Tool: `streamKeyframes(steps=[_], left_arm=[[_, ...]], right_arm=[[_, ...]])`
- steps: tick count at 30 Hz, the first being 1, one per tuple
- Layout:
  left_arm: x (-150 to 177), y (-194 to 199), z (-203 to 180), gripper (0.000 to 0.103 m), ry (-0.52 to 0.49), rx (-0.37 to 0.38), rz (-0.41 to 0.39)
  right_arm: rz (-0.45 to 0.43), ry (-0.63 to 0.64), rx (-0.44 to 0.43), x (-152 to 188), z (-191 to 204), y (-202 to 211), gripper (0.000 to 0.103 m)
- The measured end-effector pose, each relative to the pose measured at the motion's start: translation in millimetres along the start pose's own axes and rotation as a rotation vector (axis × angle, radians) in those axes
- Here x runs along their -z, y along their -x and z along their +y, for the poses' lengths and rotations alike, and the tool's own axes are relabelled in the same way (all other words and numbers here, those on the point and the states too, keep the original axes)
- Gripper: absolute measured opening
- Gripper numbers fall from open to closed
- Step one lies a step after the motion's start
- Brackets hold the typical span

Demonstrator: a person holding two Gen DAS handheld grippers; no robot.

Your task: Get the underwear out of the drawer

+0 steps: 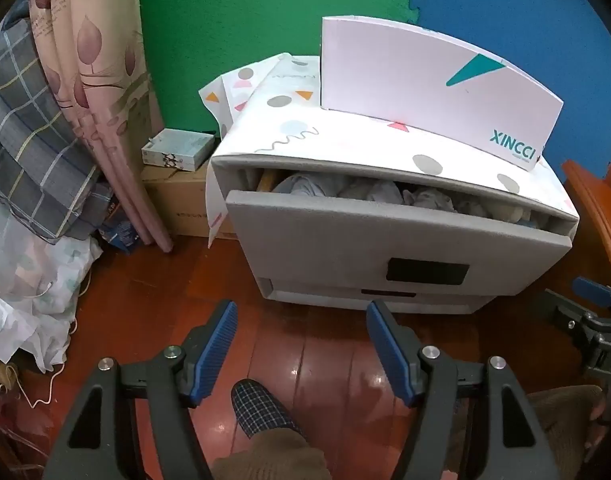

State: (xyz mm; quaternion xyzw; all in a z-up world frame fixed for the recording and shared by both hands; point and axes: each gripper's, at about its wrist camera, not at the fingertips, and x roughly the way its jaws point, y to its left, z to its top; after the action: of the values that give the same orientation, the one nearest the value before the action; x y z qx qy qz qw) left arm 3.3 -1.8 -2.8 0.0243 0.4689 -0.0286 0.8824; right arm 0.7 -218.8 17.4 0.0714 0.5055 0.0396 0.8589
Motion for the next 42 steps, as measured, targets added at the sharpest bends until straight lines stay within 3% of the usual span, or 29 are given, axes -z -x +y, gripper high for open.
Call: streamKeyframes(steps=[1, 9, 42], left_arm=[[-0.6, 0.4, 7.5, 0.069, 0.018, 0.023, 0.003], [0.9, -2.3, 2.3, 0.069, 0.01, -0.029, 0.001], [4.0, -4.6, -0.3, 0.069, 0.005, -0.044, 0.0]], right_arm=[[-0.001, -0.007, -0.011, 0.1, -0.9, -0.1, 0.102], [0.006, -0.006, 0.005, -0.2, -3.6, -0.1, 0.102], [0.038, -0.064, 0.118, -1.3, -9.7, -8.4, 0.102]])
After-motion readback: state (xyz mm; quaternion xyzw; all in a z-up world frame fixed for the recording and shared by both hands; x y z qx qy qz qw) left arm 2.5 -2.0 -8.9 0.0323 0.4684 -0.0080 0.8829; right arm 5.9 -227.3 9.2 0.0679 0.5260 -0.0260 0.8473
